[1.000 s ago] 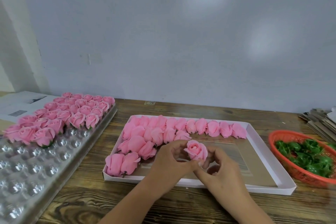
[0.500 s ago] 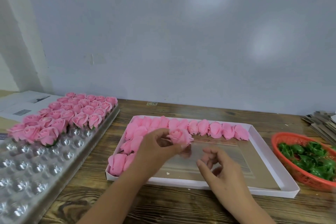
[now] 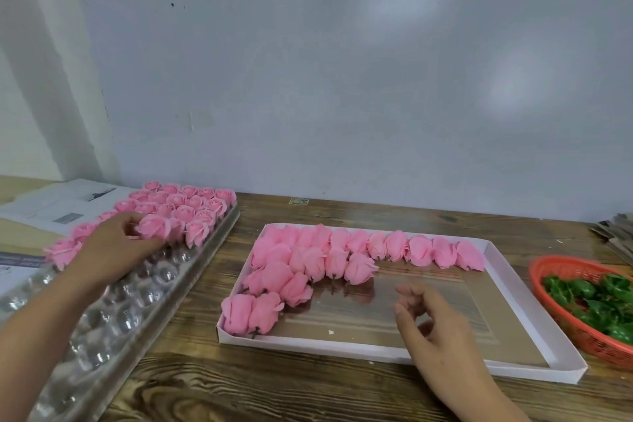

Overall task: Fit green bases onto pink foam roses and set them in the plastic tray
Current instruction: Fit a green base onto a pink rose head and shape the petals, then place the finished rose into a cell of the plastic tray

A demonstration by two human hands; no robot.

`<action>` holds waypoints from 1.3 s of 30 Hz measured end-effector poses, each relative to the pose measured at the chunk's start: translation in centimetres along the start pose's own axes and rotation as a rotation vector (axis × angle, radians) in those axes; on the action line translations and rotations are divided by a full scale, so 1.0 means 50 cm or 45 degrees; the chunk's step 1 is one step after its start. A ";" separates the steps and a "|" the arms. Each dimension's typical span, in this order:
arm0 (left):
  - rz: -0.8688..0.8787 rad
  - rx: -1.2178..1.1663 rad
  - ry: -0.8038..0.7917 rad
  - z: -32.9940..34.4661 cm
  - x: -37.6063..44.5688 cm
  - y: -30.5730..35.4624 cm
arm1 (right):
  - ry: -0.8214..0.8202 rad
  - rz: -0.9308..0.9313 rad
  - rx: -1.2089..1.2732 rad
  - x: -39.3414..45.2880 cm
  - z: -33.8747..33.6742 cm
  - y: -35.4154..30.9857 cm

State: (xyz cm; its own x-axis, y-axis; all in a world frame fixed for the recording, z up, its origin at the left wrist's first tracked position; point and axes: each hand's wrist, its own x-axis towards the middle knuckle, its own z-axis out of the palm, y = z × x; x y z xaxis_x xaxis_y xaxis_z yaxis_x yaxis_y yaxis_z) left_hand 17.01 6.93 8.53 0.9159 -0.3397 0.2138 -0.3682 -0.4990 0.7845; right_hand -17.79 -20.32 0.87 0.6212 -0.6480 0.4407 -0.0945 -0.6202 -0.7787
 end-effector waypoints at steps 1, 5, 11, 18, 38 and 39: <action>-0.022 0.043 0.002 -0.006 0.010 -0.009 | -0.001 0.006 0.001 0.000 0.000 0.000; -0.056 0.207 -0.060 -0.006 0.028 -0.025 | 0.004 0.018 0.009 0.000 0.000 0.000; 0.026 0.402 -0.093 0.010 0.047 -0.040 | 0.022 0.026 0.016 0.001 -0.002 -0.002; 0.058 0.607 -0.078 0.035 0.070 -0.046 | 0.025 0.029 0.012 0.002 0.000 -0.004; -0.014 0.871 -0.266 0.041 0.125 -0.035 | 0.007 0.031 0.007 0.000 -0.003 -0.008; -0.003 0.874 -0.256 0.041 0.128 -0.040 | 0.006 0.033 0.010 0.000 -0.003 -0.008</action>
State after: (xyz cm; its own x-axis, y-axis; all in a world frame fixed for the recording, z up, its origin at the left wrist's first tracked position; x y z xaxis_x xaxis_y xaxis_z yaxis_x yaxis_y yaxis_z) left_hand 23.30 4.13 7.13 0.8939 -0.4454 0.0496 -0.4444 -0.8666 0.2270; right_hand -17.86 -20.15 1.25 0.6147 -0.6662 0.4223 -0.1046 -0.5996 -0.7935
